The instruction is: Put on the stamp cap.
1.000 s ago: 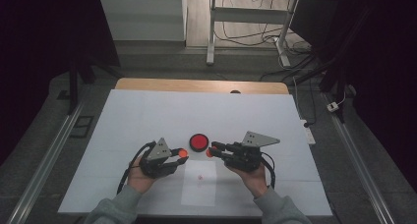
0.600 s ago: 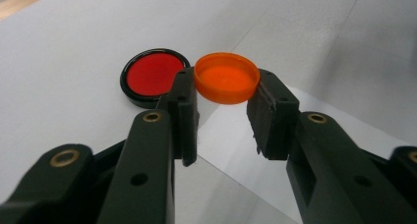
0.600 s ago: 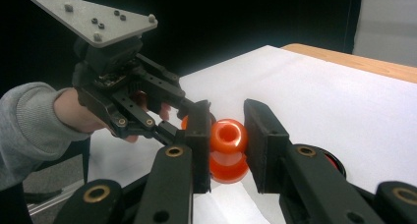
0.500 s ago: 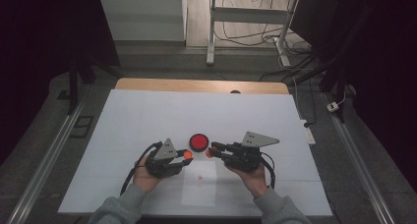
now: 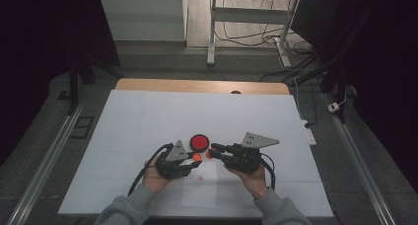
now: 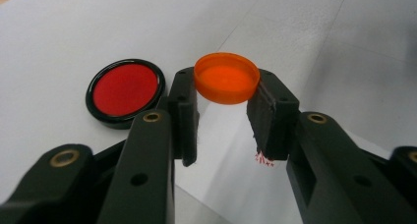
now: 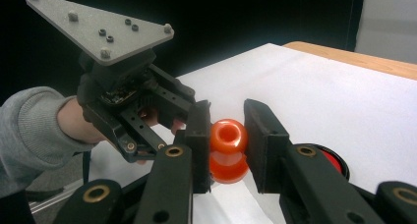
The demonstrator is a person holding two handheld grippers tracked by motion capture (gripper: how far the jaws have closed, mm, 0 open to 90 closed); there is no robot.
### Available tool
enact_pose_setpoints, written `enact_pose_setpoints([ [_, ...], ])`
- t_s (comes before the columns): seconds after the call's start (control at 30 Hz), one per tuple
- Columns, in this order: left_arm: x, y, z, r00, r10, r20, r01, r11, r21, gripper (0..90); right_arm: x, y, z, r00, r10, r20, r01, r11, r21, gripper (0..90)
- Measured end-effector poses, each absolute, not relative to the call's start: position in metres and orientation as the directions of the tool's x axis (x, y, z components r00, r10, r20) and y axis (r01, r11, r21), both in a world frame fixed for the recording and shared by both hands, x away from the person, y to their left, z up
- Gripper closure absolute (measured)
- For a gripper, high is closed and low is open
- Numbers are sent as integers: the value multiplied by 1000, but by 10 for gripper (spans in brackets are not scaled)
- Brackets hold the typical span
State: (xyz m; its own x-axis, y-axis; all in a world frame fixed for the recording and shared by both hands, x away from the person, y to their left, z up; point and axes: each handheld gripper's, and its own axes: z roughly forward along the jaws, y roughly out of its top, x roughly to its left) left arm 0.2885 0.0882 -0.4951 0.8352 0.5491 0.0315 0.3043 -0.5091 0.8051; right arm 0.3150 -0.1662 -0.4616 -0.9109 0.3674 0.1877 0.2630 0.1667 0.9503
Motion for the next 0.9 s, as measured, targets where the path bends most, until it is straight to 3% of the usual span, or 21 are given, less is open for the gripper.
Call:
enact_pose_setpoints([
  [0.9, 290, 64, -494, 859, 510, 43, 274, -529, 803, 647, 315, -165, -464, -912, 364, 189, 267, 175, 948, 722],
])
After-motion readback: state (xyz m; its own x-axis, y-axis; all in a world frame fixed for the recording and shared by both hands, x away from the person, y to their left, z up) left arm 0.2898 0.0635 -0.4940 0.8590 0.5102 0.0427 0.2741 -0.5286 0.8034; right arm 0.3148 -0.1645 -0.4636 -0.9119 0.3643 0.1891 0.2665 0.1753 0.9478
